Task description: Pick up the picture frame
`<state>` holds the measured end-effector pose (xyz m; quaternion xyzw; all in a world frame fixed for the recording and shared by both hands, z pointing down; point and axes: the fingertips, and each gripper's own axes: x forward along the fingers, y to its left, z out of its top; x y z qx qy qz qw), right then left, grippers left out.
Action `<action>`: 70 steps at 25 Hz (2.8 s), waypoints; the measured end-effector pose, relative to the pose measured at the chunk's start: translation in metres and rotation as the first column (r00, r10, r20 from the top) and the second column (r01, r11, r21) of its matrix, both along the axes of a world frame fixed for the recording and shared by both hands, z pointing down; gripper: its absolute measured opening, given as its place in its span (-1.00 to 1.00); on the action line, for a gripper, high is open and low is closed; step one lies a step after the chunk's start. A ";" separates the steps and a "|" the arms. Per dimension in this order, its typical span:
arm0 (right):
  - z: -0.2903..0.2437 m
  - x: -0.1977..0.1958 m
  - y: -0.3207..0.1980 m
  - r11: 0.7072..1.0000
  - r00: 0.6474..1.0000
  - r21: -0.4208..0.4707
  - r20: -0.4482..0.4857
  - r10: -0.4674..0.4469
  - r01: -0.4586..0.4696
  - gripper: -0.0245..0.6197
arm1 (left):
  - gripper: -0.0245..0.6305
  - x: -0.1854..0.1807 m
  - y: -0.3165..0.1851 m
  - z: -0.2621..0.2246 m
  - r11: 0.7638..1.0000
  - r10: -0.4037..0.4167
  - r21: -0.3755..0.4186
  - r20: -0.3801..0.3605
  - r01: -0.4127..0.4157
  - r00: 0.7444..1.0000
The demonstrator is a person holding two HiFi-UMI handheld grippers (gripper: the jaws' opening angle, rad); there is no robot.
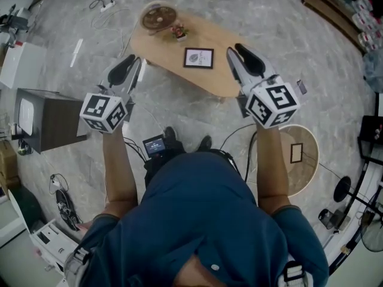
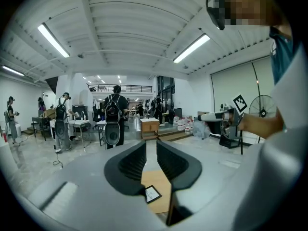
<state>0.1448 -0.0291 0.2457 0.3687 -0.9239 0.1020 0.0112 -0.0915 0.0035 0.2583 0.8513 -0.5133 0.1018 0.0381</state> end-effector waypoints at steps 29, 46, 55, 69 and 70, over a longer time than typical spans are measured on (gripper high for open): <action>0.029 -0.031 -0.152 0.941 0.942 -0.077 -0.095 0.322 -0.330 -0.70 | -0.72 -0.004 -0.255 0.034 0.924 0.376 -0.045 -0.078 -0.380 0.923; 0.091 -0.048 -0.230 0.935 0.953 -0.200 -0.142 0.266 -0.291 -0.70 | -0.72 -0.029 -0.312 0.103 0.930 0.304 -0.175 -0.132 -0.324 0.943; 0.167 -0.044 -0.297 0.915 0.970 -0.334 -0.162 0.181 -0.226 -0.67 | -0.72 -0.023 -0.359 0.180 0.913 0.226 -0.314 -0.137 -0.259 0.964; 0.349 -0.059 -0.345 0.798 0.970 -0.571 -0.232 0.067 -0.192 -0.67 | -0.72 -0.029 -0.367 0.361 0.784 0.107 -0.602 -0.112 -0.153 0.988; 0.362 -0.058 -0.346 0.787 0.969 -0.586 -0.238 0.061 -0.194 -0.67 | -0.72 -0.030 -0.367 0.373 0.772 0.099 -0.619 -0.110 -0.146 0.989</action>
